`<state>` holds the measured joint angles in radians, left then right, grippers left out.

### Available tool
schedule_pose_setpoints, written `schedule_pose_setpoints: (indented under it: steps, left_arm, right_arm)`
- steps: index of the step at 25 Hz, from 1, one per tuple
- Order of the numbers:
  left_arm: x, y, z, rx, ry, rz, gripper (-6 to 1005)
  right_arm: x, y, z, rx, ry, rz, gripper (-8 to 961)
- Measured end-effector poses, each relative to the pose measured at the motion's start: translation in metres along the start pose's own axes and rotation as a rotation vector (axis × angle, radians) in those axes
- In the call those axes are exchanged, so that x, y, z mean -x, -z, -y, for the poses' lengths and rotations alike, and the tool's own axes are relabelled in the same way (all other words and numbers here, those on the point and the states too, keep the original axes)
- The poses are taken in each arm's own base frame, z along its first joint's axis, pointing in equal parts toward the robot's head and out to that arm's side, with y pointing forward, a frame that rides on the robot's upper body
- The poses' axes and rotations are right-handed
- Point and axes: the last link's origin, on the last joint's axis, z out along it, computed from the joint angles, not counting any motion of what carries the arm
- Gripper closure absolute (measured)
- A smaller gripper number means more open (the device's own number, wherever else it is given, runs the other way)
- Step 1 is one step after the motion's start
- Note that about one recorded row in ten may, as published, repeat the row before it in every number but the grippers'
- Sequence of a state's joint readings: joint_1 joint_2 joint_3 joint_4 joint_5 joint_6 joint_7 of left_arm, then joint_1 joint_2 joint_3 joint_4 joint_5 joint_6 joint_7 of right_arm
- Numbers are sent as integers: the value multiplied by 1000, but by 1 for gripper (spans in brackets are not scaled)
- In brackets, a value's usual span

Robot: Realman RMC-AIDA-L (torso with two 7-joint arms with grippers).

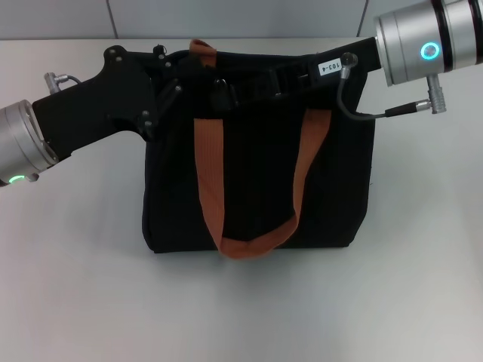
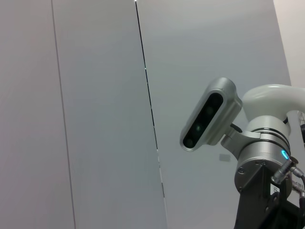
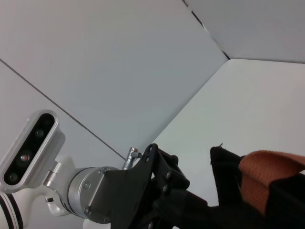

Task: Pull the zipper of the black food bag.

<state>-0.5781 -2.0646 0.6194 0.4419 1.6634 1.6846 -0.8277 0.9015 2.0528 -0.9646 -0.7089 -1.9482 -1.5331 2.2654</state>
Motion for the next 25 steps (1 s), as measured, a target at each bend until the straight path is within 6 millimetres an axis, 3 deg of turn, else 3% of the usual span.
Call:
schedule_pose_setpoints:
  steps: [7, 18, 25]
  left_arm:
    - [0, 0, 0, -3, 1, -2, 990]
    - [0, 2, 0, -5, 3, -1, 989]
    - [-1, 3, -2, 3, 6, -9, 988]
  right_arm:
    - [1, 0, -1, 0, 6, 0, 761]
    - [2, 3, 0, -3, 13, 9, 641]
    - [2, 3, 1, -7, 15, 6, 644]
